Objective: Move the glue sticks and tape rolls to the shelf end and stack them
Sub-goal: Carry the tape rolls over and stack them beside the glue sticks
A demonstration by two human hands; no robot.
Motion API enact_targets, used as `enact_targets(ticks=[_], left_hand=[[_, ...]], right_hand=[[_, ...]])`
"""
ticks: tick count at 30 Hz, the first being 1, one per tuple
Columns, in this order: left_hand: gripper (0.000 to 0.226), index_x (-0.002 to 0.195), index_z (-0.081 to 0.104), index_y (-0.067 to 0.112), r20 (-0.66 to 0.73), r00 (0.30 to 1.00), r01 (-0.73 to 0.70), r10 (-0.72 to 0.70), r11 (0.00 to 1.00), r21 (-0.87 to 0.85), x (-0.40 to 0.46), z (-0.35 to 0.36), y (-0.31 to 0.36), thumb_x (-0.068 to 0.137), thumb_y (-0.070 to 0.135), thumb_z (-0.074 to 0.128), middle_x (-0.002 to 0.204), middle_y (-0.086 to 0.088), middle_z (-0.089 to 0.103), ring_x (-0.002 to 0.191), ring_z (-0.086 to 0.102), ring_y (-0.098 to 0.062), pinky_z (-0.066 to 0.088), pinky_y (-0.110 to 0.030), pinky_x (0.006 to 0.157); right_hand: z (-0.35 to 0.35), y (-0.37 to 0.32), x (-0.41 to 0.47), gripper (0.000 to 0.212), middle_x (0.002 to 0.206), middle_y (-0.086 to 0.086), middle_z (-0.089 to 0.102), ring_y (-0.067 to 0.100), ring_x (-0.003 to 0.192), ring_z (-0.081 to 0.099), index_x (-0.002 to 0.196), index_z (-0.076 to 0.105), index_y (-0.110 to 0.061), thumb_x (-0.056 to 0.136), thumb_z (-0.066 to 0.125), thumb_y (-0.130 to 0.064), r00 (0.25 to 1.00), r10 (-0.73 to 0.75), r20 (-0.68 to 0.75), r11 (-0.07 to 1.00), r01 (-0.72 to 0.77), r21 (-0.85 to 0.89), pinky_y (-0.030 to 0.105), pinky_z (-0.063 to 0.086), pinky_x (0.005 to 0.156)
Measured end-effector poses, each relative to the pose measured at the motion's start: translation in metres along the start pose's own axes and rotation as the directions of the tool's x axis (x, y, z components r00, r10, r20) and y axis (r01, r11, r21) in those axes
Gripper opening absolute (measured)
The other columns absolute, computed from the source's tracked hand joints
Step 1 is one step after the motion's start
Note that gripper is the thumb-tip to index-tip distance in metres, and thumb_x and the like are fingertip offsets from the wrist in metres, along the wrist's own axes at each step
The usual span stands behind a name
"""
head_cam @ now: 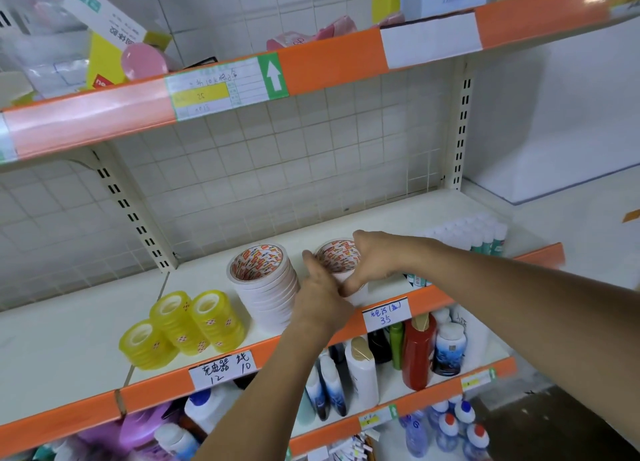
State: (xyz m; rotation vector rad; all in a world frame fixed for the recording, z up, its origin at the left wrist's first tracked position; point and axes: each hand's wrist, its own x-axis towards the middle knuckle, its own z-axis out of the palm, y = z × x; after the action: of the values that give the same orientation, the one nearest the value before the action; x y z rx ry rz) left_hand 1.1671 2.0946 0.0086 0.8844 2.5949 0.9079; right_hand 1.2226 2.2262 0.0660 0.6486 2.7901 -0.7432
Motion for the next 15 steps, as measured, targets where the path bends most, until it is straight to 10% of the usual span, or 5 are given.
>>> enact_targets(ticks=[15], left_hand=[[0.114, 0.151, -0.012, 0.003, -0.08, 0.996, -0.035, 0.035, 0.999, 0.009, 0.0022, 0.0079, 0.0006, 0.079, 0.019, 0.075, 0.114, -0.012, 0.067, 0.109, 0.063, -0.029, 0.05, -0.039, 0.094]], right_hand=[[0.0022, -0.001, -0.004, 0.069, 0.093, -0.001, 0.05, 0.012, 0.077, 0.049, 0.107, 0.045, -0.015, 0.062, 0.091, -0.043, 0.998, 0.029, -0.058, 1.0, -0.028, 0.011, 0.028, 0.041, 0.058]])
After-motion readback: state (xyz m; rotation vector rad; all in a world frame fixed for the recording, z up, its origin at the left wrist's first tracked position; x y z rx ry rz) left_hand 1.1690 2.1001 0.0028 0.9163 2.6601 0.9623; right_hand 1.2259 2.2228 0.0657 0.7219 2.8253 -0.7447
